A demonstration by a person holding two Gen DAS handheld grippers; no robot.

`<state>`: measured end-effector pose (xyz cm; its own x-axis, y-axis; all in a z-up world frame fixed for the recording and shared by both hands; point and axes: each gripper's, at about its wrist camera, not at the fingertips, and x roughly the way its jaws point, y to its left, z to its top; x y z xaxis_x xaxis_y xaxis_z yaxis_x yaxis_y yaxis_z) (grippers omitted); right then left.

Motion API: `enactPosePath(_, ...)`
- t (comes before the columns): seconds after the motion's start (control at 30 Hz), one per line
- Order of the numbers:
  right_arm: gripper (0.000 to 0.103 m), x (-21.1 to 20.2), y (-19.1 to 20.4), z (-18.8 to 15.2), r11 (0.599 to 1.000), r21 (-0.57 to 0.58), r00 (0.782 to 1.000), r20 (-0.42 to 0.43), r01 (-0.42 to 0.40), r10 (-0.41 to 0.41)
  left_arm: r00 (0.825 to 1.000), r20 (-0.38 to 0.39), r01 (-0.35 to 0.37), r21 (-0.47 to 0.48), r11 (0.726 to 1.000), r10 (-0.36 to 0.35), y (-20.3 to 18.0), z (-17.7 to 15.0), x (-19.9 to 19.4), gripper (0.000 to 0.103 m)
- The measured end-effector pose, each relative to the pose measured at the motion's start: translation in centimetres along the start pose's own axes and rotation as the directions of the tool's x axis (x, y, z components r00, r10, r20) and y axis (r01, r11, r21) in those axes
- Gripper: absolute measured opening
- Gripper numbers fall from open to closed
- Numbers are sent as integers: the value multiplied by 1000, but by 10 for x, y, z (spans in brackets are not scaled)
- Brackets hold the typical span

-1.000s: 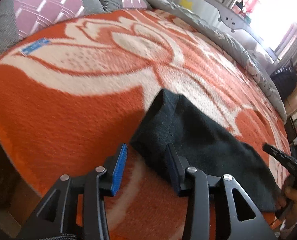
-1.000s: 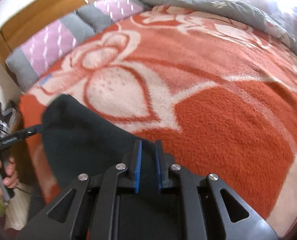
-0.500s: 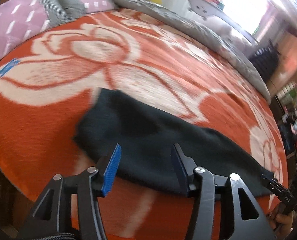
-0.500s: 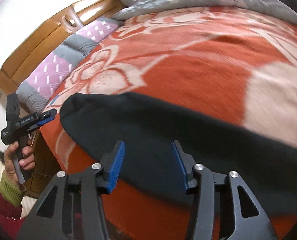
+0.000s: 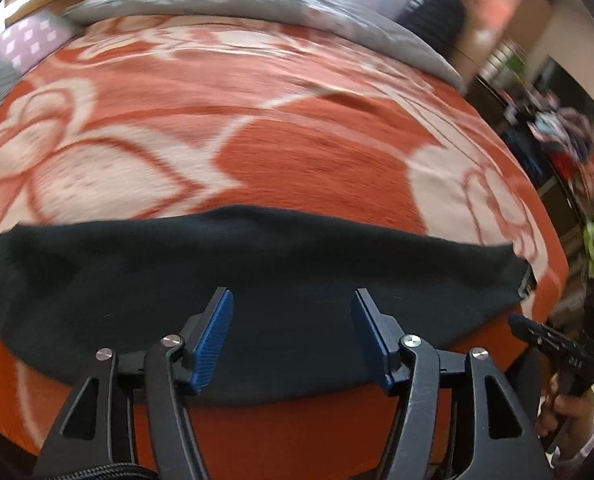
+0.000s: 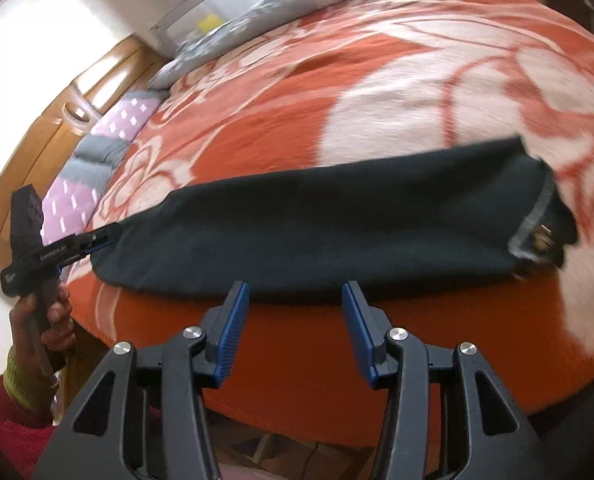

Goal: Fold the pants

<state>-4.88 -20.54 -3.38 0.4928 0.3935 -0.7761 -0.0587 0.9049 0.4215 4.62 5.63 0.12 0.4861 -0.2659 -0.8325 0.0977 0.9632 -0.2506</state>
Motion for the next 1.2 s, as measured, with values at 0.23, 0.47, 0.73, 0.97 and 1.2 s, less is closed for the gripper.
enactPosePath(0.23,50,-18,-33,-9,993,115,998,49,22,-28,995,-79,73,124,990,-64,-59,17,25,66)
enactPosePath(0.47,50,-36,-72,-15,965,260,992,116,26,-58,966,-206,204,250,946,-154,-122,39,59,69)
enactPosePath(0.73,50,-36,-106,-20,913,407,985,159,-10,-60,896,-392,363,374,853,-209,-201,64,117,69)
enactPosePath(0.97,50,-33,-130,-22,846,521,973,230,-111,-14,821,-524,457,365,811,-227,-252,80,176,69)
enactPosePath(1.2,17,-26,-141,-33,818,546,959,281,-181,24,766,-607,520,390,760,-212,-300,78,216,65)
